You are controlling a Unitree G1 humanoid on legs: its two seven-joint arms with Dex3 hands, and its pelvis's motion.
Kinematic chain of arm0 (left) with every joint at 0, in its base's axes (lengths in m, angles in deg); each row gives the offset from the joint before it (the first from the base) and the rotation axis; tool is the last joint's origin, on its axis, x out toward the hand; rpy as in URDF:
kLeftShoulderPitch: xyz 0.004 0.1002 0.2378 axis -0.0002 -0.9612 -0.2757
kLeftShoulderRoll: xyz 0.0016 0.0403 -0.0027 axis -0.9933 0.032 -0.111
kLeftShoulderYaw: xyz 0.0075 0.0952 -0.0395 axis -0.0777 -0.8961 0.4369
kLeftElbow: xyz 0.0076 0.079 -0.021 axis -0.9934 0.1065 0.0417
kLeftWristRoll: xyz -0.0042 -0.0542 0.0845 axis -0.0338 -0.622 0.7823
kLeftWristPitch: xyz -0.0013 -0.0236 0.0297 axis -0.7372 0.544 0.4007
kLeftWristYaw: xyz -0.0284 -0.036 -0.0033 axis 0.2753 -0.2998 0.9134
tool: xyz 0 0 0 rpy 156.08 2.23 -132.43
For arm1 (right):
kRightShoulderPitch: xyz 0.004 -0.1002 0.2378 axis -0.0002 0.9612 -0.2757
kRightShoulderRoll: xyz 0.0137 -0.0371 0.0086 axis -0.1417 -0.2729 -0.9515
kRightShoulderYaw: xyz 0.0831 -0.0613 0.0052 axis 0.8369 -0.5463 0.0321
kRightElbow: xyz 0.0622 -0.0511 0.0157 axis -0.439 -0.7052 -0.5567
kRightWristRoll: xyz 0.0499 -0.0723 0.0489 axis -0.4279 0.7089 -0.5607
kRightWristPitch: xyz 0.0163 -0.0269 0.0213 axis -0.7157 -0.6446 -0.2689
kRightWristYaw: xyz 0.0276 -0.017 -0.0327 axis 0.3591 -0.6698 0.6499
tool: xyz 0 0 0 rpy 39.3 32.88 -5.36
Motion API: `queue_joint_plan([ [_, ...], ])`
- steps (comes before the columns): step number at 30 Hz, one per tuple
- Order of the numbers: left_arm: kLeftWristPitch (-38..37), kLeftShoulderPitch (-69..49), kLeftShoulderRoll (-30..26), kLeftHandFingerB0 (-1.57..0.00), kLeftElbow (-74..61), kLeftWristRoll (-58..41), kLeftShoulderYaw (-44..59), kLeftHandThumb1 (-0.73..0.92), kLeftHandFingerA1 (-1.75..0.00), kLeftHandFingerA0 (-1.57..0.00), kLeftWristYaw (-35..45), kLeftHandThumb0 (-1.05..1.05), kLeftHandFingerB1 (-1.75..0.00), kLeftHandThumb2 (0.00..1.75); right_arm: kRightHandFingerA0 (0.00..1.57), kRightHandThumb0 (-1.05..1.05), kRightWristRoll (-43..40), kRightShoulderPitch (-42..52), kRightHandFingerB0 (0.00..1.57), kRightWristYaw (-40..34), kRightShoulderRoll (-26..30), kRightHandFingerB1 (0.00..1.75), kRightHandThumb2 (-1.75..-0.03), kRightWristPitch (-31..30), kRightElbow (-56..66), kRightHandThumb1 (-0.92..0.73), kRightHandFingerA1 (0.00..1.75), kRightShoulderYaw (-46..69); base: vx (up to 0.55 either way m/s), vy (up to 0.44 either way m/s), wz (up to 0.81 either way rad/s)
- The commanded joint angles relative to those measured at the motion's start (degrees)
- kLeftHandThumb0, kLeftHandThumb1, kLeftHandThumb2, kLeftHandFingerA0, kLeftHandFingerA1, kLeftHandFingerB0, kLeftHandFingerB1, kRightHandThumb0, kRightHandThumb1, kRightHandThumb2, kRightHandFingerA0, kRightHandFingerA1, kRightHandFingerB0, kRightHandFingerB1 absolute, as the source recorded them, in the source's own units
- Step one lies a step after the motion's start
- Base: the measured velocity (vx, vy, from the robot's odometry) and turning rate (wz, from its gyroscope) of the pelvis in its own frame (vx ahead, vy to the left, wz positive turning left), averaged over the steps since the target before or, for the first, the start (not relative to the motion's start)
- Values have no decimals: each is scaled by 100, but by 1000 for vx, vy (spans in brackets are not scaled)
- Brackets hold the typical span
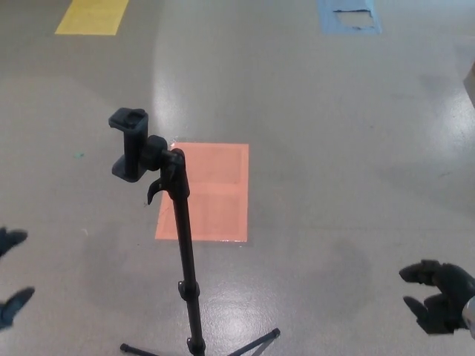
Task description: The robot uses its left hand to grab the top of a phone stand kept on the floor and tilt it upwards to adjust its angle
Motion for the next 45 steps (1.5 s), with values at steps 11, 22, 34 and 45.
queue_joint_plan([
  [11,1013,-958,78,-13,192,-938,504,85,-32,-28,522,-74,-26,65,26,-45,98,629,28,-151,-84,33,-68,110,-51,-84,34,-171,0,0,0],
  [22,1200,-1502,63,-12,204,-983,200,85,-32,-26,1067,-75,-26,65,26,-46,115,1323,27,-296,-177,32,-68,271,-51,-84,34,-255,0,0,0],
  [34,1338,-1699,12,0,164,-1128,-25,53,-47,0,1314,-35,-47,108,26,-45,137,1544,27,-297,-170,33,-69,291,-13,-83,34,-296,0,0,0],
  [45,1407,-1630,-9,0,147,-1170,-163,54,-47,0,1439,-34,-47,108,26,-45,133,1481,27,-321,-148,33,-69,296,-2,-81,35,-295,0,0,0],
])
